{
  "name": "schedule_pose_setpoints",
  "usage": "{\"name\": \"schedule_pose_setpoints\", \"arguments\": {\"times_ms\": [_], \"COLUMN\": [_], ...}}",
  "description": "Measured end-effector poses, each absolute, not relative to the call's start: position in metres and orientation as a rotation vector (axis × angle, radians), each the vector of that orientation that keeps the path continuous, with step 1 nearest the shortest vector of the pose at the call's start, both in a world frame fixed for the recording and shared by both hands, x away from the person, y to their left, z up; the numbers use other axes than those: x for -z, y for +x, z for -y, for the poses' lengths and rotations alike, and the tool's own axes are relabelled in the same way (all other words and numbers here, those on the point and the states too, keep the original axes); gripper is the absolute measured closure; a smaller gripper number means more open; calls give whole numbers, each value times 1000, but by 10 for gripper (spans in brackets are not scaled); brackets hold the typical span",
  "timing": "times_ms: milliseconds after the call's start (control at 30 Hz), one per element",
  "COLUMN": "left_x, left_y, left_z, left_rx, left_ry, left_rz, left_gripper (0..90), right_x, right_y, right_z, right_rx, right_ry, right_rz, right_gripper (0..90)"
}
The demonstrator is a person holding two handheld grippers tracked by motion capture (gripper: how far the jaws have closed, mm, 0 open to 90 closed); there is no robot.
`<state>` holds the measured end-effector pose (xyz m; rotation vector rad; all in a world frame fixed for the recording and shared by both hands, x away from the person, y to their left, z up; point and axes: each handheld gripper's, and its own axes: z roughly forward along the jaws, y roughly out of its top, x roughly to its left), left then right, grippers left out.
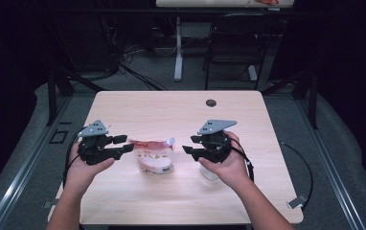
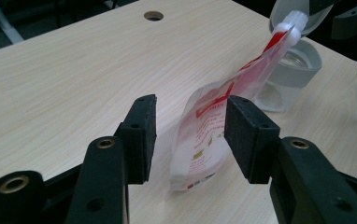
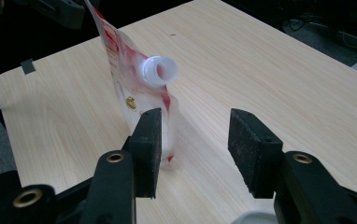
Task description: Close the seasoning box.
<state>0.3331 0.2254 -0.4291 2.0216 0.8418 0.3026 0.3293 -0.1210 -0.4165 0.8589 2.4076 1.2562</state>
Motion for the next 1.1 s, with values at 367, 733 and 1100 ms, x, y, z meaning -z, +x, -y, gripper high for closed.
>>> {"name": "schedule_pose_setpoints", "arguments": {"times_ms": [367,733,1100], "left_x": [438,440,440], "left_y": [338,337,335], "left_z": [-222,-222,-222], "left_rx": [-255,-298,-304], "left_ry": [2029,2023,2019], "left_rz": [-848,-828,-831], "left_gripper": [618,753,862], "right_x": [425,431,431], "right_y": [339,340,340], "right_z": [98,87,85], "right_rx": [-1260,-1312,-1339], "right_ry": [848,809,831], "right_rz": [-2438,-2452,-2423], "right_gripper": [546,614,667]}}
